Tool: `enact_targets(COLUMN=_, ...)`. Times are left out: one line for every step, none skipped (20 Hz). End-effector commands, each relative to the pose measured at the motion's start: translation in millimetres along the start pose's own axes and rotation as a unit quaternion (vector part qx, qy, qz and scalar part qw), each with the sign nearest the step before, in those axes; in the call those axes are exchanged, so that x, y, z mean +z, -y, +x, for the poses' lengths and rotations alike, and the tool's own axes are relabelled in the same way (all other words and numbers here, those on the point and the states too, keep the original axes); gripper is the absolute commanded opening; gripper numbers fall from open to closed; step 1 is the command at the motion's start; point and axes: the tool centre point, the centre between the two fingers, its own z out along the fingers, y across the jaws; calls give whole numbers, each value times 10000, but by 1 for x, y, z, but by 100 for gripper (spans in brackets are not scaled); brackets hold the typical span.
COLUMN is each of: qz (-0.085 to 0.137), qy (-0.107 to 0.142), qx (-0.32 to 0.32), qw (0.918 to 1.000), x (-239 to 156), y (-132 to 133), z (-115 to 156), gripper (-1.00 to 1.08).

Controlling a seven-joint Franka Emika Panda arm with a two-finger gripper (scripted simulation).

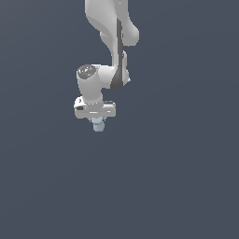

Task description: Pick up the object and move it to a goal position.

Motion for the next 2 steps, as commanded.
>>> enact_targets(qz=1, qy=1, qx=-8, qw=10000, x=-1, y=-4, z=0, gripper=-100)
enact_targets(qz=1, qy=1, qx=-8, qw=10000, x=-1, y=-4, z=0, gripper=-100)
